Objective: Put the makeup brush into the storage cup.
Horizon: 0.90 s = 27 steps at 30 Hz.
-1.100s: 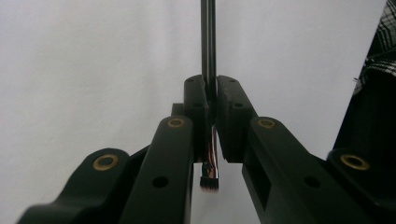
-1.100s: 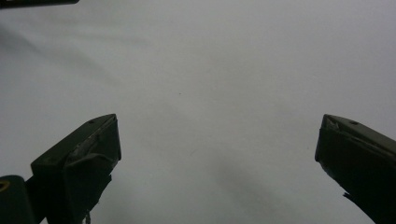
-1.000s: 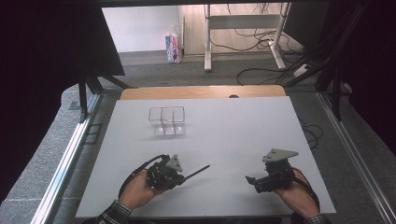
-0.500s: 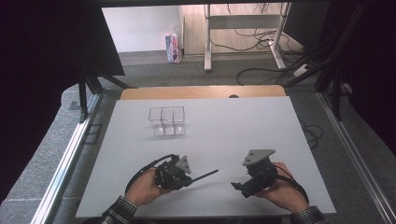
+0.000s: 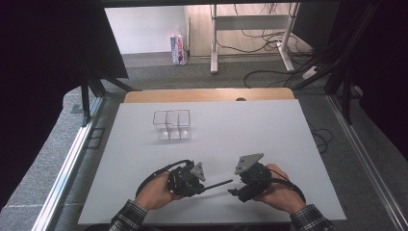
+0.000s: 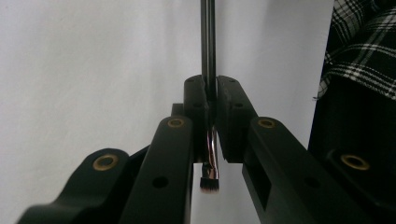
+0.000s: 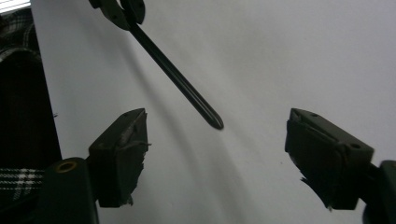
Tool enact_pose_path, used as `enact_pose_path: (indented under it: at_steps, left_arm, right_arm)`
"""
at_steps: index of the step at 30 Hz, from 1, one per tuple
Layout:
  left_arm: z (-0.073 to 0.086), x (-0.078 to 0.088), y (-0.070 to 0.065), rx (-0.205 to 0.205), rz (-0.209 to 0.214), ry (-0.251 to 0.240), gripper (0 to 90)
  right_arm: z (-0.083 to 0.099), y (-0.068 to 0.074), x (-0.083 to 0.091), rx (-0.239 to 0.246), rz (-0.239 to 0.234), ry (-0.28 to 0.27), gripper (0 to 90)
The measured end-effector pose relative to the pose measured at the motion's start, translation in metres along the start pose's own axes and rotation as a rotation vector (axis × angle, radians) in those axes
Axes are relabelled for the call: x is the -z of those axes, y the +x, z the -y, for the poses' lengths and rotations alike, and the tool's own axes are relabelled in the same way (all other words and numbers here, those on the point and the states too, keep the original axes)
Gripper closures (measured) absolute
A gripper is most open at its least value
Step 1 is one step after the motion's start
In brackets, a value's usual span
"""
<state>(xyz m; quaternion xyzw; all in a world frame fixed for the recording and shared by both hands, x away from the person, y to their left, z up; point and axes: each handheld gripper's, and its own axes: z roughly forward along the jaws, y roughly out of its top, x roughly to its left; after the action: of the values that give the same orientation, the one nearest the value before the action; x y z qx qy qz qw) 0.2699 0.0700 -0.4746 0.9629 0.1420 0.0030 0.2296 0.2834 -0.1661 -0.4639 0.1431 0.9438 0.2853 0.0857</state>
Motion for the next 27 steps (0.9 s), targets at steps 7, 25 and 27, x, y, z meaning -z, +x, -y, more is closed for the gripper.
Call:
enact_pose_path:
  at_steps: [7,25,27]
  left_arm:
    - [-0.007,-0.001,-0.004,-0.025,0.011,-0.002,83.9]
    - [-0.005,0.006,0.000,0.006,-0.014,-0.055,62.0]
    - [-0.002,0.008,0.001,0.027,-0.042,-0.076,47.5]
  right_arm:
    - [-0.007,0.004,-0.010,0.085,-0.039,0.036,35.9]
    - [-0.011,0.018,-0.017,0.218,-0.169,0.084,83.5]
    - [-0.010,0.016,-0.016,0.186,-0.161,0.076,83.5]
